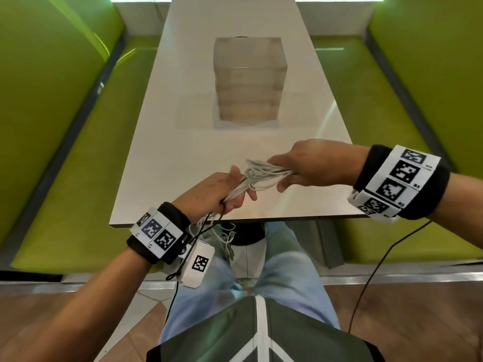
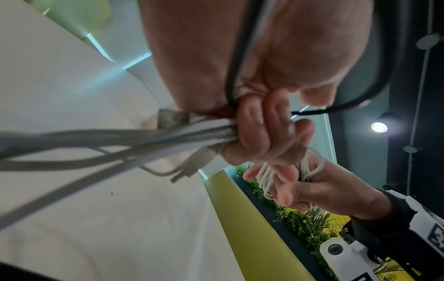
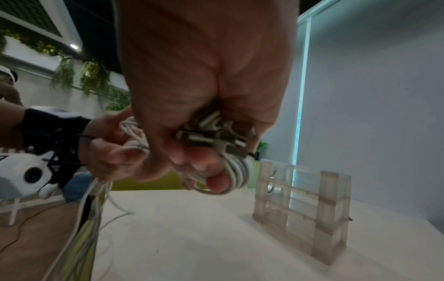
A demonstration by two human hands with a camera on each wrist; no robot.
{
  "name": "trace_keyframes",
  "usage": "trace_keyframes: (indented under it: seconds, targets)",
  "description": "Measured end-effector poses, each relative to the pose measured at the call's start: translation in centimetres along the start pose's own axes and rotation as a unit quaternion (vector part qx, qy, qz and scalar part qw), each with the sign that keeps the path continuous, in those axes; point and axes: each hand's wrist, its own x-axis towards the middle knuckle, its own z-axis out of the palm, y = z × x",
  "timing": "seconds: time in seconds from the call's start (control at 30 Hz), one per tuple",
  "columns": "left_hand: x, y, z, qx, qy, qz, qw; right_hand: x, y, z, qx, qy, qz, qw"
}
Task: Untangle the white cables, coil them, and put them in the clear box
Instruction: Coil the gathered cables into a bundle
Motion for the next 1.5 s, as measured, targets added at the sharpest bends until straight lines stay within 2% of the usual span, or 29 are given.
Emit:
trace_keyframes:
  seconds: [0.07,0.2,0.3,0.4,0.53,0.6,0.63,0.7,0.77,0.8,0.83,0.9,1.07,1.3,1.4,1.5]
  targets:
    - [0.4,0.0,0.1,-0.041,-0.013,-0.038,0.998,-0.1,0.0,0.4,-0.073,0.017,-0.021,0.997]
    - [0.7,0.3,0.1,-0.153,-0.047,-0.077,0.984,0.0,0.6,0.5,-0.132,0.133,-0.109,0.976]
    - [0.8,0.6,0.4,-0.188,-0.077,-0.107,0.973,0.0,-0.1,0.1,-0.173,0.172,-0.155,0.957]
    - [0.8,1.9,1.4,-0.121,-0.079,-0.091,0.985,0.7,-1.4,-0.3,-0.189,0.162,-0.182,0.951]
    - [1.3,2.8,2.6,0.001,0.0,-0.072,0.997,1.6,-1.9,-0.9,-0.213,0.139,-0.181,0.95]
    - [1.3,2.2,2.6,0.044,0.009,-0.072,0.996,1.7,-1.6,-0.8,-0.219,0.146,-0.188,0.946]
    - [1.2,1.9,2.6,0.045,0.003,-0.068,0.997,1.8,-1.6,-0.8,-0.212,0.131,-0.197,0.948]
    - [0.8,1.4,2.5,0.023,-0.022,-0.05,0.998,1.7,-1.9,-1.0,-0.143,0.032,-0.19,0.971]
    - [0.4,1.2,2.3,0.007,-0.045,-0.033,0.998,1.1,-2.3,-1.5,0.032,-0.108,-0.104,0.988]
    - [0.2,1.2,2.2,0.004,-0.056,-0.025,0.998,1.0,-2.4,-1.5,0.121,-0.149,-0.065,0.979]
    - [0.1,1.1,2.1,0.003,-0.068,-0.018,0.998,0.8,-2.5,-1.3,0.182,-0.166,-0.056,0.967]
    - [-0.3,1.0,2.0,0.001,-0.086,-0.009,0.996,0.5,-2.5,-0.8,0.247,-0.173,-0.061,0.951]
    - [-0.9,1.3,1.7,-0.005,-0.098,0.011,0.995,-0.4,-3.1,-0.4,0.319,-0.154,-0.071,0.932]
    - [-1.4,1.8,1.8,-0.007,-0.122,0.036,0.992,-1.6,-3.9,-1.0,0.296,-0.137,-0.09,0.941]
    - [-1.3,1.5,2.4,-0.02,-0.084,0.053,0.995,-1.7,-3.7,-1.9,0.273,-0.131,-0.063,0.951]
    - [-1.3,1.2,2.3,-0.081,-0.026,0.07,0.994,-1.8,-3.1,-3.6,0.246,-0.101,-0.04,0.963]
